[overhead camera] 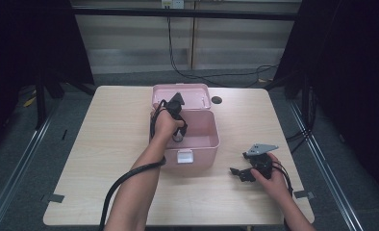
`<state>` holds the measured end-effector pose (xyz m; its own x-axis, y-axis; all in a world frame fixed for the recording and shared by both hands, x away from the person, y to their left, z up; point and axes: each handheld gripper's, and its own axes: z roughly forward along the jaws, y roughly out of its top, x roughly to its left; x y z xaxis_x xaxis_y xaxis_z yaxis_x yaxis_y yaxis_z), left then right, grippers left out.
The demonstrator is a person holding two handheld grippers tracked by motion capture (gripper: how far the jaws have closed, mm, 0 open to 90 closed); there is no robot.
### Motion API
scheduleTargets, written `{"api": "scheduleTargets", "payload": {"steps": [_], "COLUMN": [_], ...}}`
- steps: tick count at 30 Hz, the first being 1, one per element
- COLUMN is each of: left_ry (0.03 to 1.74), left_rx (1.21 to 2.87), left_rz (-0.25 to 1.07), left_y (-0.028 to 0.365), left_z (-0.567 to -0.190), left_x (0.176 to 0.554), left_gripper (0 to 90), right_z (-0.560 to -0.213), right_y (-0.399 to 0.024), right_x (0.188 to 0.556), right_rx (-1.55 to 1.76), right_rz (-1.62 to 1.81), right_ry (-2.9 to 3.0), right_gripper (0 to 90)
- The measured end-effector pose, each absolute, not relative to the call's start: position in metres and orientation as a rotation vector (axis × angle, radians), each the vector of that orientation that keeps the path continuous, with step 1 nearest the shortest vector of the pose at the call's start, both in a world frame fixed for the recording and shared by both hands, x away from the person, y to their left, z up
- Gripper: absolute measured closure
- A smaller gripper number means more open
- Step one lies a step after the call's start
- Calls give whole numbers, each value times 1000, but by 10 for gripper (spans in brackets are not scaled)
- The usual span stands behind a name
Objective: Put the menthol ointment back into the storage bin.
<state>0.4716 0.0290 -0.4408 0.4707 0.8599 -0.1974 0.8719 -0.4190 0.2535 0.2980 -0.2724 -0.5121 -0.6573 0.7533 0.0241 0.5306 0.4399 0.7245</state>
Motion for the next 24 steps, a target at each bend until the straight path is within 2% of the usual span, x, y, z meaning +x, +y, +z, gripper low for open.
{"api": "scheduleTargets", "payload": {"steps": [5,24], "left_ry": [1468,1447], "left_rx": [2408,2406], "left_rz": [-61,-74], "left_y": [31,50], "left_z": [-438,-407], "left_x": [470,462], "left_gripper": [458,433], "right_z": [-512,-512], "right_y": [-272,-273], "right_x": [298,298], "right_rx": [1103,1105], "right_rz": [1043,1043], "right_ry": [2393,2396], "right_gripper": [139,139]}}
